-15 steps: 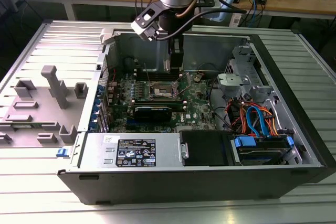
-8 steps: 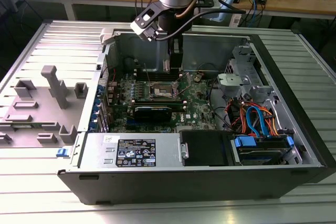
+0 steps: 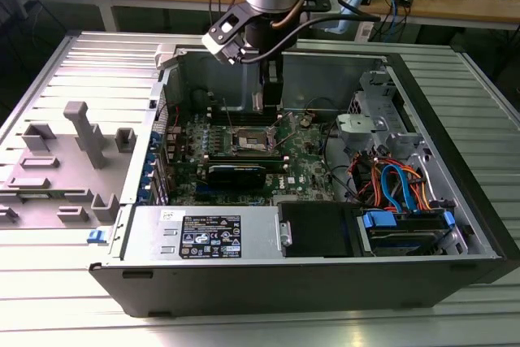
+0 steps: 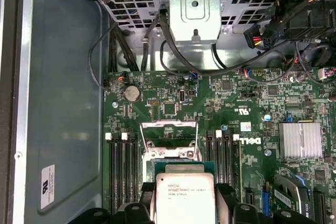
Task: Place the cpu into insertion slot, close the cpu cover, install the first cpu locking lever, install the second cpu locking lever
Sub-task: 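Place the cpu into insertion slot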
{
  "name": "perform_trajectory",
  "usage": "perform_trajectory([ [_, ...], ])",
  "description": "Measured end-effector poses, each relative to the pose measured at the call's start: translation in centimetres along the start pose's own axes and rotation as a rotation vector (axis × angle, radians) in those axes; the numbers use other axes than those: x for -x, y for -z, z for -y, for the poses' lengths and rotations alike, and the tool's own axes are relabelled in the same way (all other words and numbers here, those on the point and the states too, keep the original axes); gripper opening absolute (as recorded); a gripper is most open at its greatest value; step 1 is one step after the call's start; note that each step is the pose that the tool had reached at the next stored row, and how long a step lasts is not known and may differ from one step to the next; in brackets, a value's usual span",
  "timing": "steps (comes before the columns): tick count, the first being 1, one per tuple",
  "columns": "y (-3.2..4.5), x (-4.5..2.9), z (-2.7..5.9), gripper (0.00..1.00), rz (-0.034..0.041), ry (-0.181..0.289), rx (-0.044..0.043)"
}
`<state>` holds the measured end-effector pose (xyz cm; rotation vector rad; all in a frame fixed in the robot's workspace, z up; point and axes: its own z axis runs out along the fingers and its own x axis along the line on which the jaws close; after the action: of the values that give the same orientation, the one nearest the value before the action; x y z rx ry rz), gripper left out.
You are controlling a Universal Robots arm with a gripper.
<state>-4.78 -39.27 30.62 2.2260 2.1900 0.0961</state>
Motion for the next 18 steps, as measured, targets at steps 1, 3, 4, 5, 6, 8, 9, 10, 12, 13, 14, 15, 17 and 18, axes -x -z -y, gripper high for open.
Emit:
perform_trajectory([
  [1,-0.08,0.00,0.05,0.54,0.0003,0.000,0.0000],
  [3,-0.58,-0.05,0.23,0.54,0.0002,0.000,0.0026],
  [4,-0.73,-0.05,0.39,0.54,0.0002,0.000,0.0034],
  [5,-0.89,-0.04,0.64,0.54,0.0001,0.001,0.0039],
  [6,-1.13,-0.03,0.95,0.54,-0.0001,0.005,0.0040],
  [8,-1.60,-0.01,1.53,0.54,-0.0004,0.009,0.0068],
  [9,-1.78,0.00,1.74,0.54,-0.0004,0.009,0.0111],
  [10,-1.94,0.02,1.91,0.54,-0.0005,0.011,0.0193],
  [12,-2.06,0.02,2.03,0.54,-0.0008,0.014,0.0300],
  [13,-2.16,0.02,2.14,0.54,-0.0012,0.016,0.0349],
  [14,-2.26,0.02,2.26,0.54,-0.0014,0.017,0.0383],
  [15,-2.44,0.02,2.39,0.54,-0.0013,0.018,0.0406],
  [17,-2.86,0.02,2.55,0.54,-0.0014,0.019,0.0419],
  [18,-3.07,0.02,2.61,0.54,-0.0015,0.020,0.0422],
])
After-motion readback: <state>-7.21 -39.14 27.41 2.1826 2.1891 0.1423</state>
